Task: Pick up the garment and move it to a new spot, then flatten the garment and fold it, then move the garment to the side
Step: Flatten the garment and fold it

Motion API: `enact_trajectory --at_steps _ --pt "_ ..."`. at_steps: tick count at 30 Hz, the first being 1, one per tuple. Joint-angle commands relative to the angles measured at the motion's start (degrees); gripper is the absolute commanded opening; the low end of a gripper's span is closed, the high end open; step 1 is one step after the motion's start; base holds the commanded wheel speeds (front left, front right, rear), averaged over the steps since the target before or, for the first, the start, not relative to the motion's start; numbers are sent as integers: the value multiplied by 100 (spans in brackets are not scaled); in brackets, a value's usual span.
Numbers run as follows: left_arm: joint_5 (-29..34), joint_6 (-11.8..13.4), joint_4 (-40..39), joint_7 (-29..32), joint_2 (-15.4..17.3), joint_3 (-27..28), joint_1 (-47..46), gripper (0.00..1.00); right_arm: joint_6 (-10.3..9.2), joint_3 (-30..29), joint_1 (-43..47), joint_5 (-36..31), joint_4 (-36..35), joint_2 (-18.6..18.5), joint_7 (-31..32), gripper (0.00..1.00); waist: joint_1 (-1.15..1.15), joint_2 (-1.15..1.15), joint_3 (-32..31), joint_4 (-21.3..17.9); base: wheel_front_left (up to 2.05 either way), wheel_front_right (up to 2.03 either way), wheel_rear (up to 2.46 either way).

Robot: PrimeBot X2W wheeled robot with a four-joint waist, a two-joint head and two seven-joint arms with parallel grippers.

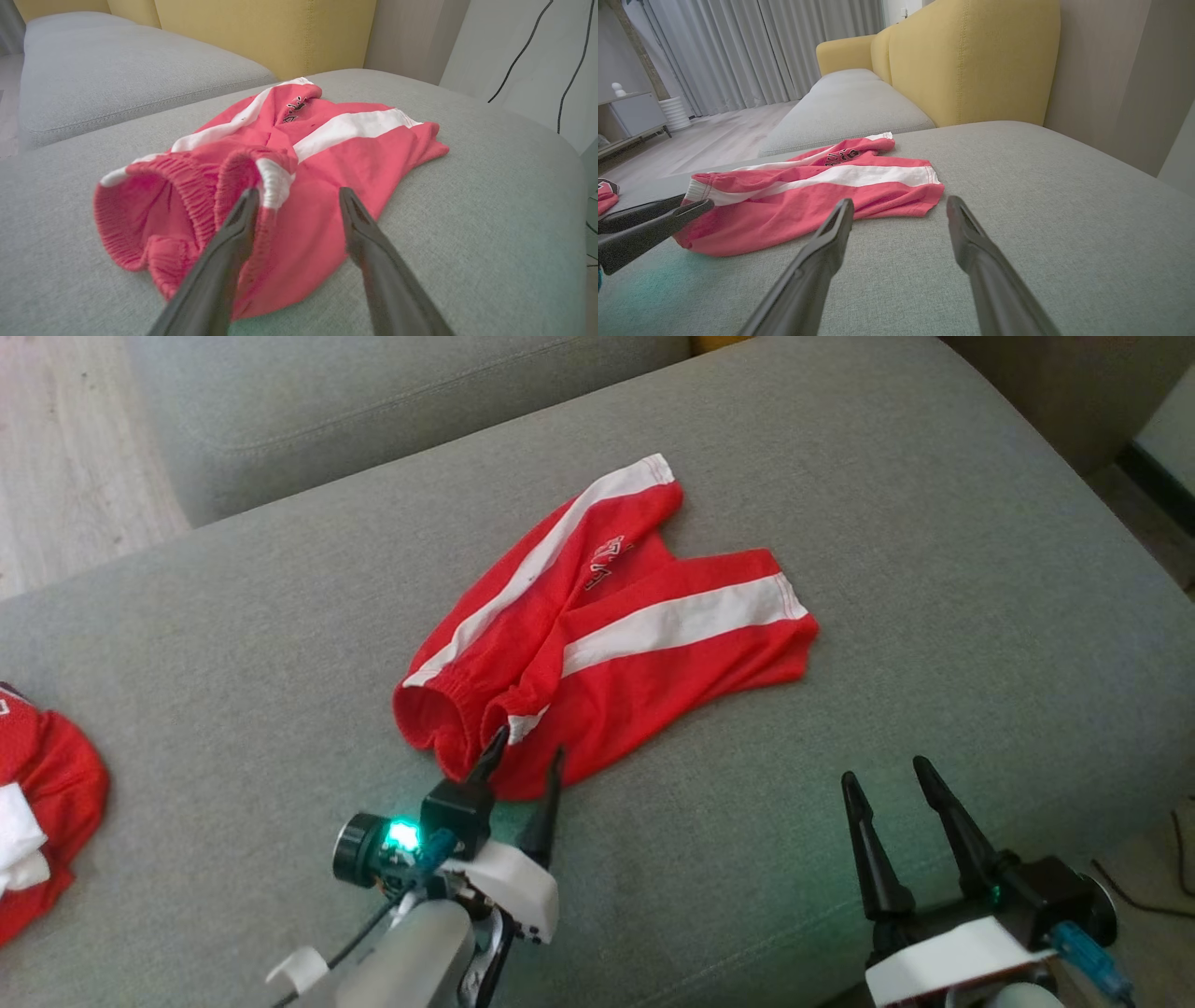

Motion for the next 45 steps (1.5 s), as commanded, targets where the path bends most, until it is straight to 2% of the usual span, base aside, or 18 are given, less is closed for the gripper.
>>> enact_trajectory --at_steps 1,2,3,9,14,19,23,25,29,35,45 --pt "-45 0 -121 -56 26 147 -329 39 39 142 -269 51 -156 -26 -37 100 0 0 6 -9 0 0 0" --pt "-82 -5 -124 -56 26 168 -349 8 39 143 -277 58 -156 -25 -37 100 0 0 12 -10 0 0 0" --pt "-118 -27 -107 -56 26 169 -362 0 39 150 -283 64 -156 -24 -37 100 0 0 16 -9 0 0 0" --pt "-220 -176 -362 -56 26 271 -325 0 39 112 -228 67 -139 -72 -37 100 0 0 -86 118 0 0 0" --pt "-189 -178 -1028 -56 33 758 76 0 39 -45 -86 110 -157 -112 -37 100 0 0 -288 470 0 0 0" --pt "-94 -242 -1678 -56 267 1325 690 0 39 -154 91 197 -142 -115 -37 100 0 0 -433 975 0 0 0" --pt "-68 -300 -1855 -56 500 1632 966 0 39 -12 147 484 166 -105 -37 100 0 0 -452 1380 0 0 0" --pt "-50 -322 -1868 -56 565 1681 1007 0 39 78 133 623 301 -114 -37 100 0 0 -451 1453 0 0 0" --pt "-20 -343 -1856 -56 757 1874 1114 0 39 383 -120 1258 806 -263 -37 100 0 0 -438 1736 0 0 0" --pt "5 -368 -1806 -56 957 2088 1079 0 39 787 -936 1950 1340 -678 -37 100 0 0 -257 2067 0 0 0" --pt "180 -461 -1810 -56 845 2111 702 0 39 2369 -2358 3409 2563 -1216 -37 100 0 0 244 2481 0 0 0"
